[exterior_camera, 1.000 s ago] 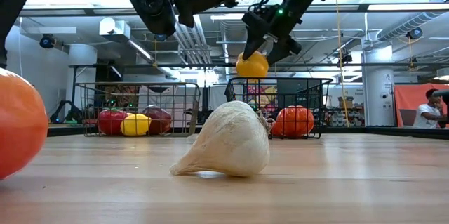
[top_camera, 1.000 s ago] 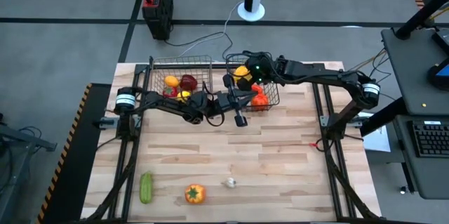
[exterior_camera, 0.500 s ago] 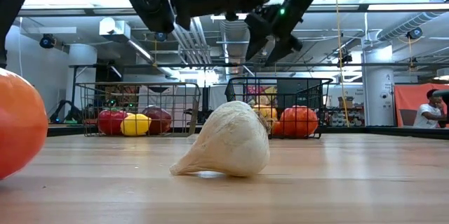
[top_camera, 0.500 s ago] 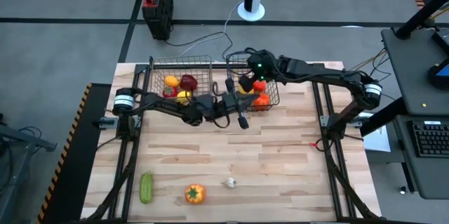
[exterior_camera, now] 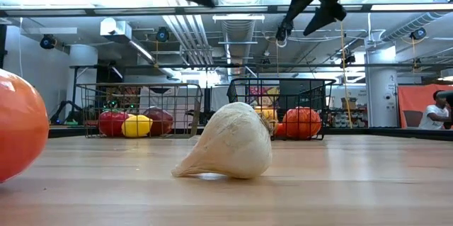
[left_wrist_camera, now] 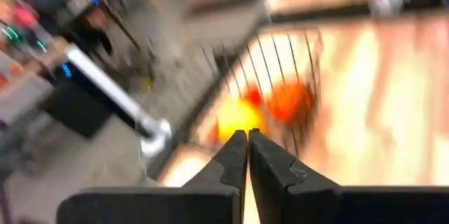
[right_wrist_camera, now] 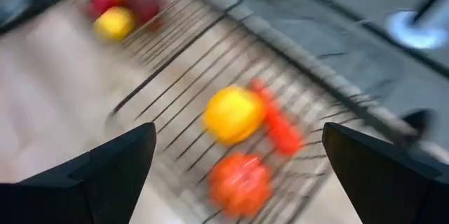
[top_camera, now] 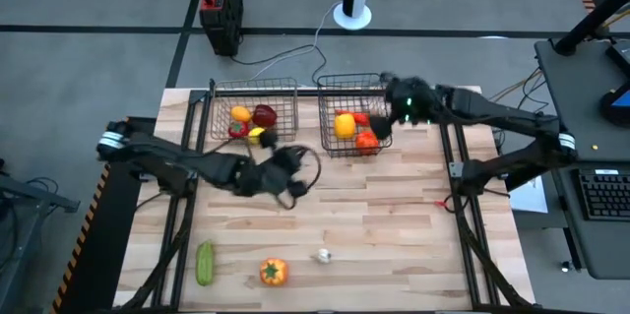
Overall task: Sort produce into baskets
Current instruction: Put the garlic into the black wire basket
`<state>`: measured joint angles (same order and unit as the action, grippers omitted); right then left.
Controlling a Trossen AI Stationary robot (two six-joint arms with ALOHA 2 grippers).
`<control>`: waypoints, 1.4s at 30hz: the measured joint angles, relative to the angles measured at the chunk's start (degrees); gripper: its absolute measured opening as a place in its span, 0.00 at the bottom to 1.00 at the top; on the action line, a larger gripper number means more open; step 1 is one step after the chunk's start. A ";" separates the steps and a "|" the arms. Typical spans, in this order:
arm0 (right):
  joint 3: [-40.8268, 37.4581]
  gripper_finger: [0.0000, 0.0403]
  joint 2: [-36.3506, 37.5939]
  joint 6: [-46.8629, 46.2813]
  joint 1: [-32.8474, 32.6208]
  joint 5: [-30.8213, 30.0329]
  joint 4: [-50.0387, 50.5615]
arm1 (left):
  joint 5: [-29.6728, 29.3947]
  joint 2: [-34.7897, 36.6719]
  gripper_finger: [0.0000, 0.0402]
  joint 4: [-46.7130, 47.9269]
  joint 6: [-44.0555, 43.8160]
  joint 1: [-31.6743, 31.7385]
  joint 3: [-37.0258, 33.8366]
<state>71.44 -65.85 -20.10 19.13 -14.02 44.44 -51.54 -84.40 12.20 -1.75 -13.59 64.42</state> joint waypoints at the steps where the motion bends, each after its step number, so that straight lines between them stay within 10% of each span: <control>1: -0.79 0.99 0.26 0.48 -1.75 1.30 0.05 | 0.23 1.42 0.00 7.22 -4.09 -1.50 0.67; 8: -3.82 0.99 0.43 6.18 -15.46 14.58 -0.17 | 26.16 5.62 0.00 36.41 -25.16 -8.97 8.68; 16: -9.39 0.99 -2.10 0.84 -27.94 17.15 -0.80 | 37.53 4.94 0.00 38.74 -32.22 -12.17 16.06; 22: -12.70 0.99 -5.22 3.72 -36.99 30.39 -15.74 | 46.56 2.02 0.00 38.36 -30.70 -15.90 17.09; 42: -3.09 0.99 -25.48 0.49 -42.19 30.51 -27.58 | 34.41 -15.18 0.00 64.30 -40.98 -19.61 23.20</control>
<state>68.35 -91.33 -19.61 -23.06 16.49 16.86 -17.13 -99.59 76.49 -42.73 -33.21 87.62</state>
